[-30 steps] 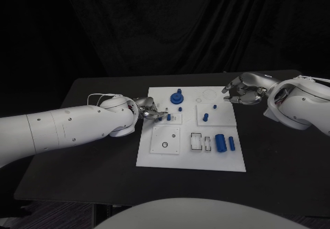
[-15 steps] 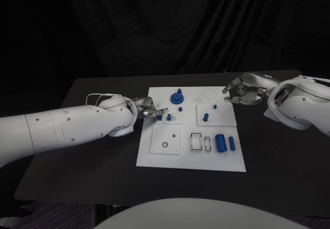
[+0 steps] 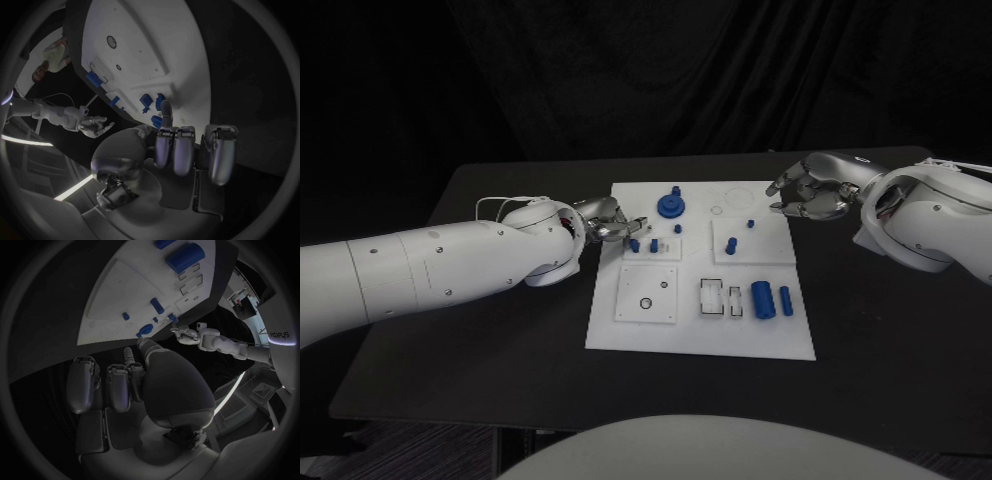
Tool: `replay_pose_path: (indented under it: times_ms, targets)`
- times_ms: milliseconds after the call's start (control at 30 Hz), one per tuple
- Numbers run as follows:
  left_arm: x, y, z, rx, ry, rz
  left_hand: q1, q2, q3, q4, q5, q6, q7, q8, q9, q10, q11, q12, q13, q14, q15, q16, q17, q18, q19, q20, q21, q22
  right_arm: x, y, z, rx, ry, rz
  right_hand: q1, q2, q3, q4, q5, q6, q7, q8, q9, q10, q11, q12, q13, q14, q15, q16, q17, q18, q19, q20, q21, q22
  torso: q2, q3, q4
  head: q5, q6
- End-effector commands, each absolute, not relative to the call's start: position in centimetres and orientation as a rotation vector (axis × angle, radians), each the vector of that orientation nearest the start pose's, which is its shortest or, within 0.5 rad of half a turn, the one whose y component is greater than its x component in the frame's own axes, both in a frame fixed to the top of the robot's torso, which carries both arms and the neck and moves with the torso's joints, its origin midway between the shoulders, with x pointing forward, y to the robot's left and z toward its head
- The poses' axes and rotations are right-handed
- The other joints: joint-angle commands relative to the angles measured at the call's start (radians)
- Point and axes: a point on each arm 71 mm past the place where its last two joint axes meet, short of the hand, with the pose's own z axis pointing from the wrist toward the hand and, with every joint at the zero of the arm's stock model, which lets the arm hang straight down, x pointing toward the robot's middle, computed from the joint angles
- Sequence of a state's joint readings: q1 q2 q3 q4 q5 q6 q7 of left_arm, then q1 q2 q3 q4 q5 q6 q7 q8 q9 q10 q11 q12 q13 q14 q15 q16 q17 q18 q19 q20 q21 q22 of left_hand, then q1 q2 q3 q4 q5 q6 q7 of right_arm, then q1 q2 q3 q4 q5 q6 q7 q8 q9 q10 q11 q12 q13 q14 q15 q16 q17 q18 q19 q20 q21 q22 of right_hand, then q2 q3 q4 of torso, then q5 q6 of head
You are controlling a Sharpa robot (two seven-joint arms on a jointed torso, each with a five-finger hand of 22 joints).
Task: Assemble the parts on the task board
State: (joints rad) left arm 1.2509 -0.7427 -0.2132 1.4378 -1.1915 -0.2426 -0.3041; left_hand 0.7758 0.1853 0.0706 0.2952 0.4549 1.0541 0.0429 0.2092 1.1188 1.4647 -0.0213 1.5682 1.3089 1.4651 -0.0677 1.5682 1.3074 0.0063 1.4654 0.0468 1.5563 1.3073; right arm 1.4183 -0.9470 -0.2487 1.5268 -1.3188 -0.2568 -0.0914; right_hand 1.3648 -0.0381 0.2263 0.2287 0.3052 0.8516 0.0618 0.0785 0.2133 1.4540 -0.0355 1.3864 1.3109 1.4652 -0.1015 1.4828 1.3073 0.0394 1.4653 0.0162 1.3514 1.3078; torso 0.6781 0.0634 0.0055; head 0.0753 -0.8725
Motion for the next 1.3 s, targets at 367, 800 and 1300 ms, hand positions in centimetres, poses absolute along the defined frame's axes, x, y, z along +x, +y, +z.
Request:
replay_pose_path:
  times_ms: [367, 800, 1300]
  targets:
    - [48.7, 18.8, -24.2, -0.049, 2.011, -0.543, -0.007, 0.016, -0.007, -0.002, 0.007, -0.019, 0.004, 0.003, 0.001, 0.106, 0.003, 0.003, 0.262, 0.106, 0.005, 0.003, 0.263, 0.000, 0.089, 0.002, -0.008, 0.255, 49.3, -25.8, -16.2, -0.107, 1.766, 0.515, 0.006, 0.009, 0.005, -0.007, 0.003, 0.009, -0.001, -0.005, -0.002, -0.007, 0.001, -0.006, 0.075, 0.078, 0.009, -0.007, 0.136, 0.011, 0.015, 0.004, -0.008, 0.197, 0.000, 0.0003, 0.0002, 0.001, 0.000]
    - [48.7, 18.9, -24.4, -0.056, 2.028, -0.519, 0.018, 0.011, -0.006, -0.003, 0.039, -0.011, 0.000, 0.017, 0.008, 0.106, 0.001, 0.003, 0.262, 0.106, 0.004, 0.003, 0.263, -0.001, 0.091, 0.002, -0.005, 0.256, 49.3, -25.9, -16.2, -0.106, 1.765, 0.515, 0.006, 0.010, 0.006, -0.007, 0.003, 0.009, -0.001, -0.005, -0.002, -0.007, 0.001, -0.007, 0.075, 0.078, 0.009, -0.007, 0.136, 0.011, 0.015, 0.004, -0.009, 0.197, 0.000, 0.0002, 0.0000, 0.003, 0.000]
    - [48.7, 18.7, -20.1, 0.072, 1.545, -0.859, 0.473, -0.205, 0.091, -0.132, -0.034, -0.184, 0.070, -0.109, -0.138, -0.094, 0.061, -0.208, 0.137, 0.041, 0.060, -0.073, 0.209, 0.026, -0.006, 0.036, -0.113, 0.217, 49.1, -26.3, -15.8, -0.095, 1.711, 0.532, -0.001, 0.011, 0.005, -0.005, 0.001, 0.016, 0.000, -0.002, -0.002, -0.004, 0.002, -0.003, 0.078, 0.079, 0.009, -0.004, 0.140, 0.010, 0.017, 0.004, -0.004, 0.198, 0.000, 0.0001, 0.0002, -0.004, 0.000]
